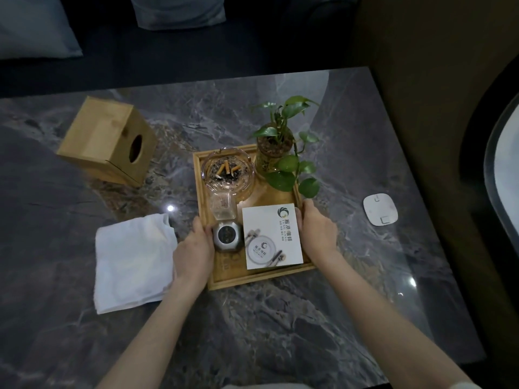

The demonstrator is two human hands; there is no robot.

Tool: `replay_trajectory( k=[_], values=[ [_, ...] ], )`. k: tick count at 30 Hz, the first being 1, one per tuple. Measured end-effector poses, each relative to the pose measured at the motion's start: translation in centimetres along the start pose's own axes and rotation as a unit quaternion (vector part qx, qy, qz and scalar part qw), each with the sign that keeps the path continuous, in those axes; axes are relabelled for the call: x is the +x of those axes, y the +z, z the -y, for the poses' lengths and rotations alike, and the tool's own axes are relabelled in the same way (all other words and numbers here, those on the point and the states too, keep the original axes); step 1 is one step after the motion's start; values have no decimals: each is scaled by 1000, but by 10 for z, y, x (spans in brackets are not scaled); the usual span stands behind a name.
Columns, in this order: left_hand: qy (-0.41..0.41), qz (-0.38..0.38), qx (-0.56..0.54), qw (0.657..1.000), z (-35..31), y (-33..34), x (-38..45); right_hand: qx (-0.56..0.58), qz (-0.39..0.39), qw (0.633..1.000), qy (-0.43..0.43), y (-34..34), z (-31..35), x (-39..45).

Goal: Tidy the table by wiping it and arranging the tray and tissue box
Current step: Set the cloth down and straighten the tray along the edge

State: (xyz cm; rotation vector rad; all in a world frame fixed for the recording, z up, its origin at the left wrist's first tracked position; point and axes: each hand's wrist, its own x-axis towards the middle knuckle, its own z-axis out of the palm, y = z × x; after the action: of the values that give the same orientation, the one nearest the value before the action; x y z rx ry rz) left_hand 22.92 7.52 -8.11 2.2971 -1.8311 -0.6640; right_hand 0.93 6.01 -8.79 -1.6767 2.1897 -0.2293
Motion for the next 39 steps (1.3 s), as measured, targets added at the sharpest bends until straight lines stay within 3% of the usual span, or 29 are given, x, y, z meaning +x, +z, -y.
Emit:
replay_trajectory(
  k=[8,13,21,27,39],
  values=[
    [22,14,27,999,3,-2,7,-50,-5,998,-47,1,-2,2],
    [49,19,69,996,5,-5,11,-23,-8,998,-60,-1,-2,1],
    [59,5,41,997,-7,-6,6,17,-62,994,-87,-5,-12,7],
    [84,-27,21,996,-49,-2,-5,-4,-89,991,-100,-39,-44,17],
    [119,-32,-22,992,-165,49,-26,-90,-15,994,-55,-103,-156,40]
  ],
)
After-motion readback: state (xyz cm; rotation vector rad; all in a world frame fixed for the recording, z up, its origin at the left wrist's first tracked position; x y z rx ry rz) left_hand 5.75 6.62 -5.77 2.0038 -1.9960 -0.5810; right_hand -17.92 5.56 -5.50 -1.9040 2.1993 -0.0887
